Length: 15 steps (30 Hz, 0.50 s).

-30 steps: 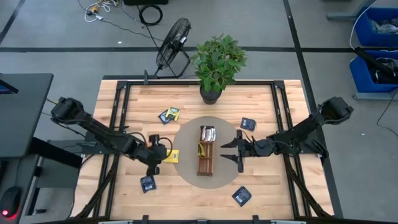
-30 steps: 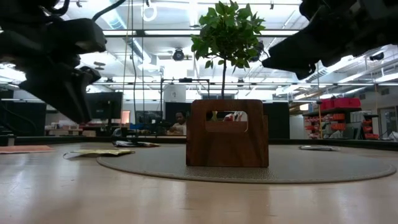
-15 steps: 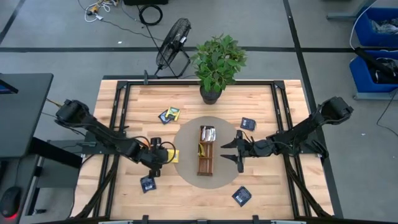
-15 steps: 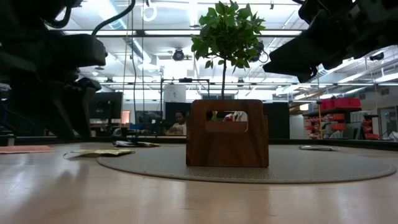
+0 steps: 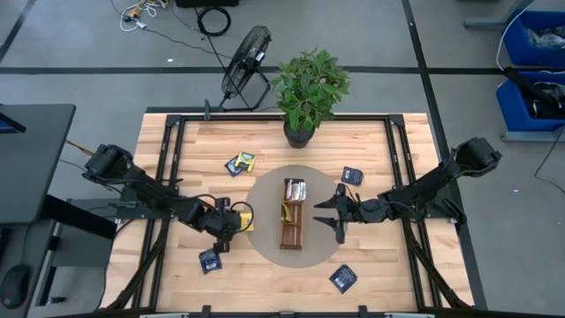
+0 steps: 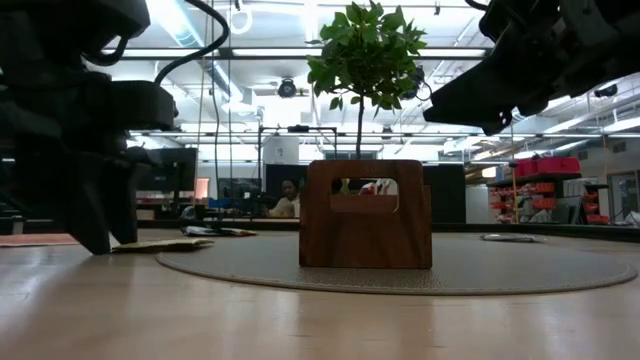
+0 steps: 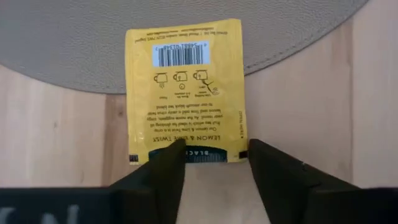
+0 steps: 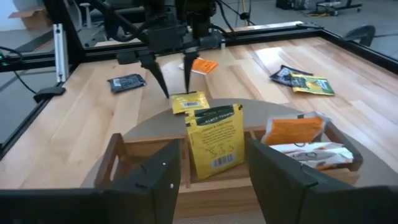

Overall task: Pick & Place Tea
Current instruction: Put the yellow tea bag into the middle compartment of the middle section wooden organizer

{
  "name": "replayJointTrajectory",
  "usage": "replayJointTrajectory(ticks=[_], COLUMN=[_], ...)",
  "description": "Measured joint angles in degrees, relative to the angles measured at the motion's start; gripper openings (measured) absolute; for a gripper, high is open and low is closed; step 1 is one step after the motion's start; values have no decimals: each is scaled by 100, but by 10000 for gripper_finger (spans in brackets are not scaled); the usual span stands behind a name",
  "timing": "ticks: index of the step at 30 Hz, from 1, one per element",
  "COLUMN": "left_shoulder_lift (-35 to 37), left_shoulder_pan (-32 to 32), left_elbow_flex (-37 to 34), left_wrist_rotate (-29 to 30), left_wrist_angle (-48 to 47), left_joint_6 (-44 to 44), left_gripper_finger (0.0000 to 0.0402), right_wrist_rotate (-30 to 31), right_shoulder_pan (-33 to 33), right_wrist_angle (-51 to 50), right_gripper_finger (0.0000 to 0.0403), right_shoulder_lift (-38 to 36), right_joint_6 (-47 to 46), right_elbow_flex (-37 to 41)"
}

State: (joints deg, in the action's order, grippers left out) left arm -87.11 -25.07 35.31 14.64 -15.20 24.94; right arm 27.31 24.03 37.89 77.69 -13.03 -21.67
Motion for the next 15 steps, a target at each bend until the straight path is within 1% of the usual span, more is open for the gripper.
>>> replayJointTrajectory(ticks=[3, 8, 9, 12, 15], left_shoulder_lift=[-5, -17, -17, -24, -29], left_shoulder_pan=[39, 47, 50, 54, 54], left_elbow_flex=[-3, -11, -11, 20, 200], left_wrist_rotate=[-100, -116, -151, -211, -248], left_wrist_angle=[69, 265, 262, 218, -24], left_joint_6=[33, -7, -7, 57, 101], left_gripper_finger=[131, 28, 15, 10, 7], right_wrist_rotate=[30, 30, 29, 30, 30], right_shoulder_pan=[0, 0, 0, 0, 0], right_wrist_angle=[-24, -27, -35, -39, -44], right_gripper_finger=[190, 190, 190, 190, 190], right_shoulder_lift=[2, 2, 2, 2, 2], right_joint_6=[-1, -16, -35, -69, -65], right_elbow_flex=[0, 0, 0, 0, 0])
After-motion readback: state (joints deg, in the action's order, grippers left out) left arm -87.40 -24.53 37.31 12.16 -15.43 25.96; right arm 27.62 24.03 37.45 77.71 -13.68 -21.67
